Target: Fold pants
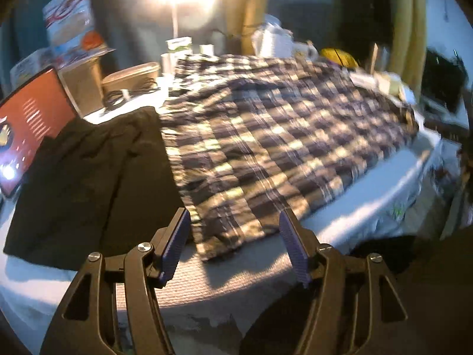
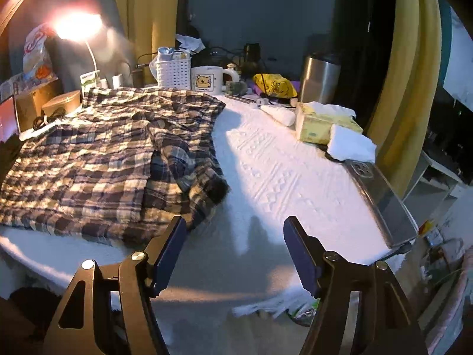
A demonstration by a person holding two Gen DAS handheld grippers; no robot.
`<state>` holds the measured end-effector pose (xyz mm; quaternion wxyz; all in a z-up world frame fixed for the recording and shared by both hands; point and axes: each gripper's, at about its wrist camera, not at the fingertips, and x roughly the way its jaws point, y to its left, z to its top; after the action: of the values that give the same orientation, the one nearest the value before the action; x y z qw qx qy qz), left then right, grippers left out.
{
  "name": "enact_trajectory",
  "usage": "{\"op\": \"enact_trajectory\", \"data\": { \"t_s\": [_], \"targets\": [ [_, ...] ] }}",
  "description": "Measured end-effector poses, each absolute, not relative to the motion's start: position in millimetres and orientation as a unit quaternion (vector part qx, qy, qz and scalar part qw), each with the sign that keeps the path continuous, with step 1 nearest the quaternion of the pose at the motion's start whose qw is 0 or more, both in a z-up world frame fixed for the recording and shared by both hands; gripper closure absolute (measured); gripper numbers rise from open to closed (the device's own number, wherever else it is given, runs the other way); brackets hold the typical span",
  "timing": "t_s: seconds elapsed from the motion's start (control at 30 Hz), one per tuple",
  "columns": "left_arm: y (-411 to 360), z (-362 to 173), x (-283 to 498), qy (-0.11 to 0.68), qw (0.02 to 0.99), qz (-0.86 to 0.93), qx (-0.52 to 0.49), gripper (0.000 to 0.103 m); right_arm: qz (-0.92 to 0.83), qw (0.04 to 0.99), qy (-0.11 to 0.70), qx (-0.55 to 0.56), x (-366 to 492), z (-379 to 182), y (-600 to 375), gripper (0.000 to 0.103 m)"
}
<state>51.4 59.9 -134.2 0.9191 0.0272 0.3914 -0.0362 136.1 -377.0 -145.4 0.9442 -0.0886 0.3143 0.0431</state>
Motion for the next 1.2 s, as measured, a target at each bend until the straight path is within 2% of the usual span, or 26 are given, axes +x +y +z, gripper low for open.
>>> {"op": "enact_trajectory", "data": {
  "t_s": [0.2, 0.27, 0.33, 0.53, 0.6, 0.63, 0.67, 0.73, 0.77, 0.87, 0.9, 0.93, 0.97, 1.0, 1.2],
  "targets": [
    [57.1, -155.4, 51.7, 0.42, 0.905, -0.027, 0.065, 0.039, 0.007, 0.936, 0.32, -0.146, 136.4, -161.3, -376.9, 0.033],
    [56.9, -156.2, 50.5, 0.413, 0.907, -0.021, 0.075, 0.03, 0.005, 0.931, 0.321, -0.173, 136.6, -168.0, -372.5, 0.033],
    [57.3, -157.0, 53.2, 0.407, 0.91, -0.014, 0.08, 0.028, 0.011, 0.927, 0.319, -0.195, 137.9, -173.8, -365.5, 0.033],
    [48.2, -158.3, 69.6, 0.381, 0.918, -0.003, 0.107, 0.027, 0.039, 0.921, 0.299, -0.247, 153.2, -181.9, -336.1, 0.033],
    [41.9, -158.9, 71.9, 0.369, 0.922, -0.006, 0.12, 0.03, 0.054, 0.921, 0.292, -0.253, 160.2, -181.3, -328.6, 0.029],
    [39.3, -159.2, 73.2, 0.367, 0.922, -0.011, 0.123, 0.045, 0.056, 0.92, 0.289, -0.257, 162.6, -181.2, -325.5, 0.027],
    [38.6, -159.0, 74.7, 0.369, 0.922, -0.018, 0.118, 0.067, 0.059, 0.92, 0.286, -0.261, 165.8, -181.2, -322.9, 0.024],
    [39.5, -158.7, 76.4, 0.375, 0.921, -0.023, 0.102, 0.086, 0.068, 0.922, 0.283, -0.257, 172.5, -180.1, -321.5, 0.024],
    [40.6, -157.9, 76.2, 0.375, 0.922, -0.024, 0.095, 0.092, 0.07, 0.922, 0.285, -0.252, 174.5, -179.4, -321.6, 0.024],
    [43.6, -152.7, 73.9, 0.371, 0.925, -0.028, 0.074, 0.098, 0.086, 0.925, 0.295, -0.224, 180.4, -177.3, -324.2, 0.025],
    [44.9, -149.7, 73.0, 0.368, 0.927, -0.028, 0.065, 0.098, 0.09, 0.927, 0.294, -0.214, 180.1, -176.1, -325.1, 0.042],
    [45.5, -147.3, 72.5, 0.366, 0.929, -0.027, 0.06, 0.099, 0.098, 0.929, 0.294, -0.2, 180.2, -174.4, -326.1, 0.054],
    [46.4, -143.7, 71.7, 0.361, 0.931, -0.027, 0.053, 0.099, 0.099, 0.931, 0.295, -0.19, 180.5, -173.5, -326.9, 0.073],
    [46.8, -140.4, 71.7, 0.358, 0.932, -0.026, 0.049, 0.099, 0.098, 0.934, 0.292, -0.183, 180.5, -171.8, -327.6, 0.079],
    [47.1, -111.7, 68.8, 0.33, 0.943, -0.026, 0.033, 0.1, 0.098, 0.94, 0.281, -0.165, 178.0, -160.1, -327.1, 0.083]
  ]
}}
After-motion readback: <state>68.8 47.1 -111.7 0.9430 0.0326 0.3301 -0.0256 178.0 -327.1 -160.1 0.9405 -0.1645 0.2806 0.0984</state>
